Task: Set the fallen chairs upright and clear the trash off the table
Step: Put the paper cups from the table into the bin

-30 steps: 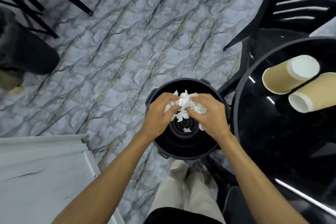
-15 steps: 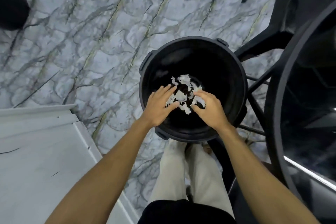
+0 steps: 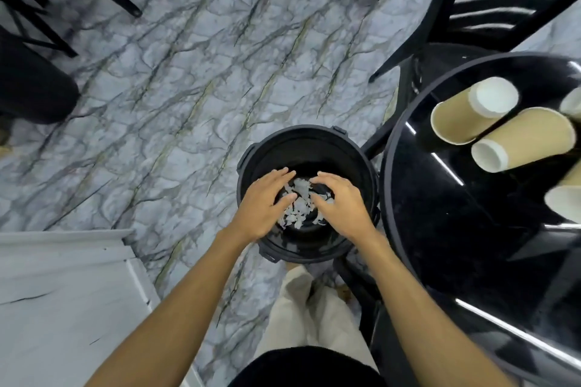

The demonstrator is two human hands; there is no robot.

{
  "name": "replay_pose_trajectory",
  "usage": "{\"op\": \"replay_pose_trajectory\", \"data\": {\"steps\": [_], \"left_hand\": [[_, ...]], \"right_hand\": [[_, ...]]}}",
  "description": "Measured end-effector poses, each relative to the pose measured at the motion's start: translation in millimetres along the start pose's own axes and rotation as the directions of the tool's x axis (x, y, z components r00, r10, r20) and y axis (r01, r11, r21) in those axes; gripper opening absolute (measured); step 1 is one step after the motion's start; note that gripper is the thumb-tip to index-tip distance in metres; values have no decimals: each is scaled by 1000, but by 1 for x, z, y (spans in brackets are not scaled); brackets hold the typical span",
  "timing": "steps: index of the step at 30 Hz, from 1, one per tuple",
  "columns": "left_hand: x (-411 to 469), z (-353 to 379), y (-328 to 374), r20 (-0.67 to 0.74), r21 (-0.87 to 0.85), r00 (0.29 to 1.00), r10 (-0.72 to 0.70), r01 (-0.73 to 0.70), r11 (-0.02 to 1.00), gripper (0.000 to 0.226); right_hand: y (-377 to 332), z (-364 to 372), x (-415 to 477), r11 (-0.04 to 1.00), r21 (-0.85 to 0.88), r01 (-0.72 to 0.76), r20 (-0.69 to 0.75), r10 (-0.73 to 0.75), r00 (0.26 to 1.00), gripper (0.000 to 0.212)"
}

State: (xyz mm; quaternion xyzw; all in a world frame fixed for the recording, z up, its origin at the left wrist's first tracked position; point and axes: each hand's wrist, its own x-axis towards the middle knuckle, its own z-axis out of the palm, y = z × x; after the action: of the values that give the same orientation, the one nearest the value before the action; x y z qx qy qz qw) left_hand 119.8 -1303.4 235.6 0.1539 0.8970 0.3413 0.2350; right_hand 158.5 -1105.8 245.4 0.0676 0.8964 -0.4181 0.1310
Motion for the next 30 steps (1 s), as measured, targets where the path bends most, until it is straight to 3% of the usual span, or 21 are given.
{"op": "replay_pose_trajectory", "data": {"steps": [7, 18, 30], "left_hand": [[-2, -11, 76, 32, 91, 977, 209, -211, 973, 50], [22, 51, 195, 175, 62, 874, 454, -470, 881, 48], [81, 50, 239, -44, 84, 829, 558, -553, 829, 48]], "right_hand": [[-14, -79, -61, 998, 11, 56, -171, -53, 984, 31], [52, -148, -158, 977, 163, -138, -477, 201, 856, 30], [78, -187, -106, 976, 191, -104, -602, 200, 773, 43]]}}
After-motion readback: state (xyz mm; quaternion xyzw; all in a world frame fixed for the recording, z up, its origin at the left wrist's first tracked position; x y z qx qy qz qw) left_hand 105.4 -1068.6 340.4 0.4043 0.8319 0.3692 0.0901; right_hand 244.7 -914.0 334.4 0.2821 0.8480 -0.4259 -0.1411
